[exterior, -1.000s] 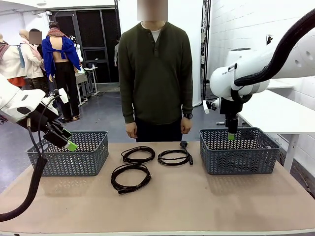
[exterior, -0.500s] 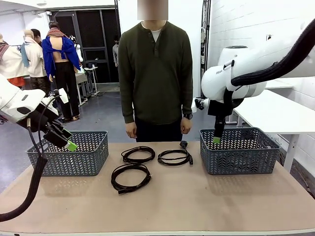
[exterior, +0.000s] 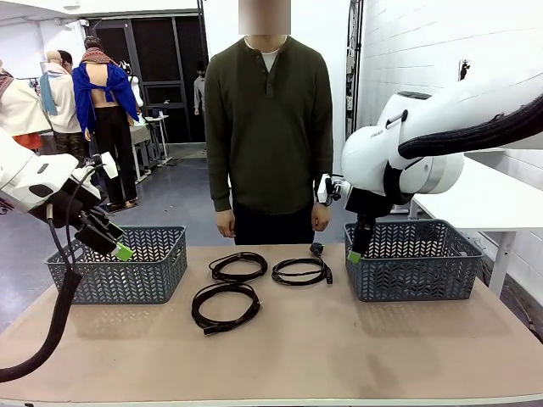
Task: Organize the cables according to human instructions.
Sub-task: Pick up a bundle of cables and place it in the basket indicated by the human.
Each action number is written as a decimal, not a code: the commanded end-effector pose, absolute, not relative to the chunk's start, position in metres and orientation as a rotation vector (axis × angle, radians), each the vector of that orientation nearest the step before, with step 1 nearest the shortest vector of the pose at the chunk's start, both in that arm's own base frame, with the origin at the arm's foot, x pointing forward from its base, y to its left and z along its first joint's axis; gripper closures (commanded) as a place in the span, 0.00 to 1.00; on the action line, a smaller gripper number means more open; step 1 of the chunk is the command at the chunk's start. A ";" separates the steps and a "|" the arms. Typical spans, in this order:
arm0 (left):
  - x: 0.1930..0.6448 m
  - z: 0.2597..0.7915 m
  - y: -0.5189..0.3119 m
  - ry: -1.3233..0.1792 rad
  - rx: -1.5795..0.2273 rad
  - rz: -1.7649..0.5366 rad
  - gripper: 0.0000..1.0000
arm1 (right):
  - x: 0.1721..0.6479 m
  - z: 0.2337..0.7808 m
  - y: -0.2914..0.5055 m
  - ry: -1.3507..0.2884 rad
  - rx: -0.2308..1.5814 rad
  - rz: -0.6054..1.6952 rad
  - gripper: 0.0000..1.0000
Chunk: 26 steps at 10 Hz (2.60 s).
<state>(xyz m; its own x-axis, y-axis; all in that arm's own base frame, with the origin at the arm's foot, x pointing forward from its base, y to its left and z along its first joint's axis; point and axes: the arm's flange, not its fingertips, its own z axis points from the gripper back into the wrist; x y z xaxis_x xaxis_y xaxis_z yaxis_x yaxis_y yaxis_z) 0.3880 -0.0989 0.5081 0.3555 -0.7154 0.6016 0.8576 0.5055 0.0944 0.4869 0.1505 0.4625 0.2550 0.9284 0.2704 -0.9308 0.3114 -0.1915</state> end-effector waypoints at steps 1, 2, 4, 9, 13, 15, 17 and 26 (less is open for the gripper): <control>0.390 0.505 -0.095 -0.647 -0.274 -1.053 0.00 | 0.474 0.456 0.141 -0.421 0.093 1.302 0.00; 0.390 0.505 -0.095 -0.647 -0.274 -1.053 0.00 | 0.471 0.455 0.141 -0.430 0.118 1.306 0.00; 0.390 0.505 -0.095 -0.647 -0.274 -1.053 0.00 | 0.469 0.453 0.142 -0.436 0.143 1.316 0.00; 0.390 0.505 -0.095 -0.647 -0.274 -1.053 0.00 | 0.474 0.457 0.149 -0.410 0.118 1.293 0.00; 0.390 0.505 -0.095 -0.647 -0.274 -1.053 0.00 | 0.474 0.457 0.149 -0.410 0.118 1.293 0.00; 0.390 0.505 -0.095 -0.647 -0.274 -1.053 0.00 | 0.474 0.457 0.149 -0.410 0.118 1.293 0.00; 0.390 0.505 -0.095 -0.647 -0.274 -1.053 0.00 | 0.474 0.457 0.149 -0.410 0.118 1.293 0.00; 0.390 0.505 -0.095 -0.647 -0.274 -1.053 0.00 | 0.474 0.457 0.149 -0.410 0.118 1.293 0.00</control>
<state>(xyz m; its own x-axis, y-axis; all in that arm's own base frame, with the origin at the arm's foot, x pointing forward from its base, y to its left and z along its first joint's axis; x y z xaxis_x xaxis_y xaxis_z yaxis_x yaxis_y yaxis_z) 0.3880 -0.0989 0.5081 0.3554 -0.7153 0.6017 0.8577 0.5055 0.0944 0.4726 0.1494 0.4565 0.2085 0.9078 0.3639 -0.9526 0.2728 -0.1346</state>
